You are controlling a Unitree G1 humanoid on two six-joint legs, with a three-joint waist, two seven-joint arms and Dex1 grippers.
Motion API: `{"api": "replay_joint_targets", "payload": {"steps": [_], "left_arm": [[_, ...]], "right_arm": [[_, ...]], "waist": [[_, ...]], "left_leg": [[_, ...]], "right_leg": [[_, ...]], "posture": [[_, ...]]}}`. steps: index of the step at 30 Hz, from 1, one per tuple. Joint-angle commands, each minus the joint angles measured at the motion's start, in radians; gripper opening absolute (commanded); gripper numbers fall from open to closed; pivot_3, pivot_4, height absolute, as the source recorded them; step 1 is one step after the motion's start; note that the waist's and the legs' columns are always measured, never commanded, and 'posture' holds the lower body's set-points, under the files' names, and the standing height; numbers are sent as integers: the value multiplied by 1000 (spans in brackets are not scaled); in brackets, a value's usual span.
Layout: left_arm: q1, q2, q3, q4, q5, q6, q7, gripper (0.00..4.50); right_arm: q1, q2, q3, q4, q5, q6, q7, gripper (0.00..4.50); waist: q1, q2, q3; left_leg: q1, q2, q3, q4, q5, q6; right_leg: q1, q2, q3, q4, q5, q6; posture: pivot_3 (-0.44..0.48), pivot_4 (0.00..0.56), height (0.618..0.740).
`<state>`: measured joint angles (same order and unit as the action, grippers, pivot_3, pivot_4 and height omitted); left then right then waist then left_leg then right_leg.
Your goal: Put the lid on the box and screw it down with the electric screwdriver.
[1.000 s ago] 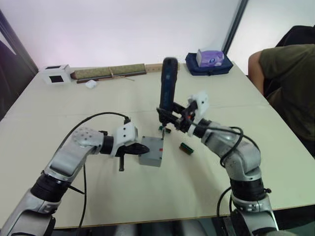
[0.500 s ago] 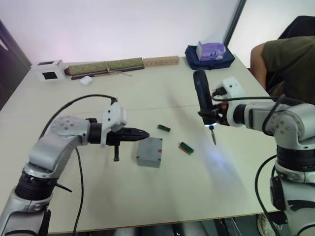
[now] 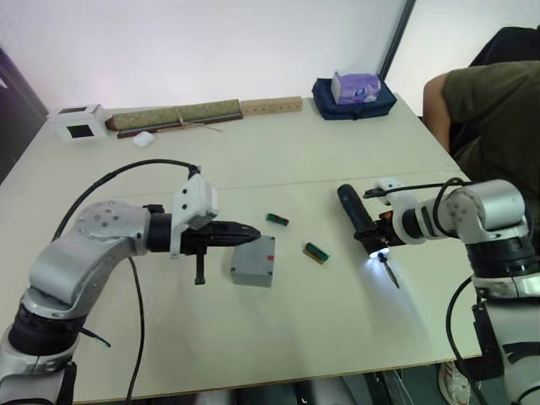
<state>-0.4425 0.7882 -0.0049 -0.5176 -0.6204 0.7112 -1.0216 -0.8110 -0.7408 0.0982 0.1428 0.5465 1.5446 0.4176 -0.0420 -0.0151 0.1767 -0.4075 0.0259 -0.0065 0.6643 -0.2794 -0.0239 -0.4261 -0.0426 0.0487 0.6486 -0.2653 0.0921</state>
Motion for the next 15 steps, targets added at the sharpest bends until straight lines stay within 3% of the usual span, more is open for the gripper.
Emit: {"api": "replay_joint_targets", "payload": {"steps": [1, 4, 10, 14, 15], "left_arm": [[9, 31, 35, -38, -13, 9, 15, 0], [13, 51, 33, -32, -15, 19, 18, 0], [25, 109, 36, 5, -4, 25, -4, 0], [66, 183, 112, 54, -12, 43, -22, 1030], [78, 199, 123, 67, -6, 35, -29, 1488]], "right_arm": [[2, -19, 3, 37, -46, -48, 16, 3392], [10, -65, 3, -11, -39, -78, 67, 4421], [35, -210, -18, -167, -12, -198, 224, 4464], [102, -315, -204, -348, 131, -352, 476, 4500], [136, -343, -218, -388, 138, -395, 524, 4500]], "waist": [[0, 0, 0], [4, -1, 0], [6, 1, 3], [0, 3, 8], [-1, 3, 10]], "left_leg": [[0, 0, 0, 0, 0, 0], [0, -1, 0, 1, 0, 0], [-1, -1, 1, 1, 0, 0], [-1, 0, 0, -1, 0, 0], [-1, 0, 0, -1, 0, 0]], "right_leg": [[0, 0, 0, 0, 0, 1], [1, -1, 0, 0, 1, 1], [-1, -1, 0, 0, 1, 1], [-2, 0, 0, 0, 1, 1], [-2, 0, 0, 0, 1, 1]], "posture": [[0, 150, 740], [0, 150, 740], [0, 150, 740], [0, 150, 740], [0, 150, 740]]}}
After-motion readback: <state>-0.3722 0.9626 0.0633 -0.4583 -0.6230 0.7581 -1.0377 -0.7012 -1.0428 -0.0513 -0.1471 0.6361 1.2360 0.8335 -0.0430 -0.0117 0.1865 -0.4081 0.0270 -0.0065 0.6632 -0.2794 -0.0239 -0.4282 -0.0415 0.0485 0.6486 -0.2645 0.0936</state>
